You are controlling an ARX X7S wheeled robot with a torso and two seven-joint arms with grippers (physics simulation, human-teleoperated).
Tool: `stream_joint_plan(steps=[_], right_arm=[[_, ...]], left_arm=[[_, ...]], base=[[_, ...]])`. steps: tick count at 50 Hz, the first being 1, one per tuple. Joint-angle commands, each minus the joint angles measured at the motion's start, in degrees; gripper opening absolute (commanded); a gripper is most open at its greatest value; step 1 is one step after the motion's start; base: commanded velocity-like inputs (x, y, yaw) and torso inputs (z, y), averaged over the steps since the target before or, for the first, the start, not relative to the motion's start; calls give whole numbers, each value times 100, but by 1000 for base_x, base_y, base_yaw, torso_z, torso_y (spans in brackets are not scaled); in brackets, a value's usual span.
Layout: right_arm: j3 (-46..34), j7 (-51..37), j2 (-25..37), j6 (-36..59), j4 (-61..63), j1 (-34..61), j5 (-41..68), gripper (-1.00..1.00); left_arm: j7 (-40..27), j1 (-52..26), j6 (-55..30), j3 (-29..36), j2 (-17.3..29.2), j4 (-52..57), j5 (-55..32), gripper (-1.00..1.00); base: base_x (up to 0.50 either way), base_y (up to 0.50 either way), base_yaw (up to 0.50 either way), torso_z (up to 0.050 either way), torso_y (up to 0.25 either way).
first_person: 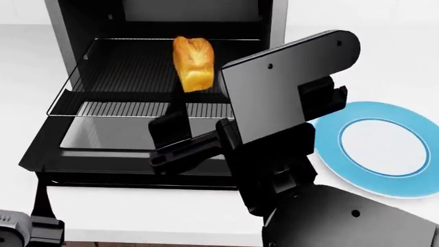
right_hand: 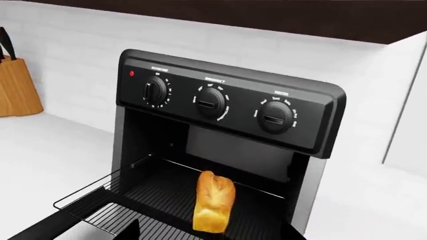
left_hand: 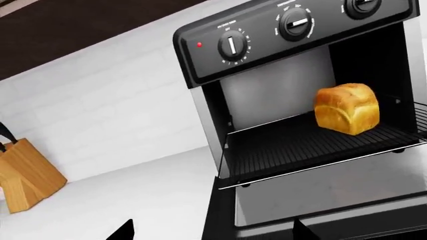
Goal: Pick the bread from the rack and place it on the plate on the counter.
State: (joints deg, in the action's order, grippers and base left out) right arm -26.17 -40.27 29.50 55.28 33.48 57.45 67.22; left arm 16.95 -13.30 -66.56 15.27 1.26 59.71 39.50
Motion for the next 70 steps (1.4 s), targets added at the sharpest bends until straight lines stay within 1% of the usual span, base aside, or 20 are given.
stream_joint_plan(steps=[1, 16, 23, 35, 46, 54, 70], right_arm=[[-31, 280, -272, -44, -342, 69, -329, 100], [-283, 691, -395, -369, -999, -36, -794, 100], [-362, 750, -448, -374, -1176, 4, -856, 100], [-591, 1005, -692, -463, -1701, 249, -1088, 100], [-761, 1274, -808, -618, -2227, 354, -1323, 100], [-914, 1535, -1009, -779, -2807, 526, -1535, 100], [-1081, 1796, -1224, -983, -3384, 654, -1730, 100]], left_arm=[[210, 100, 183, -213, -120, 27, 16, 100], [265, 93, 124, -105, -95, 17, 135, 100], [301, 106, 135, -104, -112, 23, 163, 100], [246, 218, 218, -187, -92, 15, 44, 100], [267, 250, 235, -183, -116, 25, 92, 100], [295, 246, 226, -159, -116, 25, 135, 100], [347, 222, 237, -165, -120, 27, 180, 100]], base=[[0, 0, 0, 0, 0], [0, 0, 0, 0, 0], [0, 0, 0, 0, 0], [0, 0, 0, 0, 0], [0, 0, 0, 0, 0], [0, 0, 0, 0, 0], [0, 0, 0, 0, 0]])
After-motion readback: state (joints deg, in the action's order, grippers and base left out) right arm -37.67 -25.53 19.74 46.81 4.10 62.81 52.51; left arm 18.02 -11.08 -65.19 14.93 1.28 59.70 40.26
